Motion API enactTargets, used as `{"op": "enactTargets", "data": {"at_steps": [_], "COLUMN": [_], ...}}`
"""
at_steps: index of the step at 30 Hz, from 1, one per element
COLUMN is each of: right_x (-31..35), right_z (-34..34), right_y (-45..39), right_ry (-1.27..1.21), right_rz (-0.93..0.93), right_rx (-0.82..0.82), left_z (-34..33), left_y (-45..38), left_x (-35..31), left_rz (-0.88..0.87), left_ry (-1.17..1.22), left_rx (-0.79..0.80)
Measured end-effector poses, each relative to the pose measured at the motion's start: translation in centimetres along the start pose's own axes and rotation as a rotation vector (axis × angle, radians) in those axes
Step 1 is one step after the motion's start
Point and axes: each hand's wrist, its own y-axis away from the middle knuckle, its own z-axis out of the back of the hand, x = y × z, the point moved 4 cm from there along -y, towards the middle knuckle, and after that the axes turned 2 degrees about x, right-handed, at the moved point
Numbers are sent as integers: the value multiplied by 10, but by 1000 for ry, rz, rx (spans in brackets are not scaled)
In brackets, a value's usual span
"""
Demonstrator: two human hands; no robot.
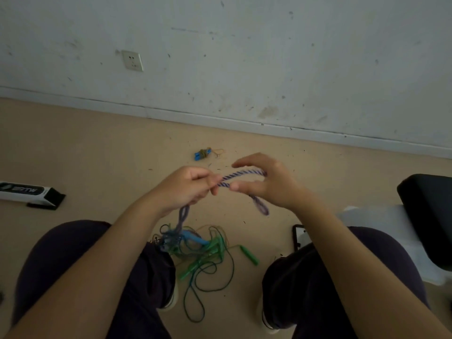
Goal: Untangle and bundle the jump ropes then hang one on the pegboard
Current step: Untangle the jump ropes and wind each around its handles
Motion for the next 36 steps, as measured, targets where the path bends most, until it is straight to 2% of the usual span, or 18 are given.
{"op": "enactTargets", "data": {"at_steps": [3, 8, 11, 13, 16, 19, 22, 25, 27, 32, 34, 36], "right_x": [10, 2, -5, -8, -15, -12, -5, -4, -4, -11, -16, -18], "right_z": [-20, -31, -20, -6, 13, 12, -8, -29, -27, 5, 14, 15], "right_y": [1, 0, -2, -1, 1, 4, 6, 5, 3, 1, 3, 4], "right_ry": [-159, -179, -251, -324, -283, -251, -245, -113, -125, -191, -202, -202], "right_rz": [47, -113, -138, -117, -111, -97, -117, -102, -87, -75, -98, -136], "right_rx": [145, 202, 134, 27, -76, 74, 261, 390, 350, 80, 44, 86], "left_z": [-10, -14, 7, 24, 33, 17, -10, -19, -13, 28, 34, 29], "left_y": [-5, -5, -2, 1, 4, 2, -2, -5, -4, 3, 5, 5], "left_x": [-4, -4, -1, 5, 13, 9, 2, -3, -5, 7, 10, 6], "left_rz": [-4, 24, 42, 94, 118, 43, -24, -32, -8, 152, 155, 93], "left_ry": [-51, -26, -90, -188, -321, -308, -196, -143, -191, -392, -402, -361], "left_rx": [-19, 36, 55, 51, 5, -46, 0, 22, 32, 49, -14, -106]}}
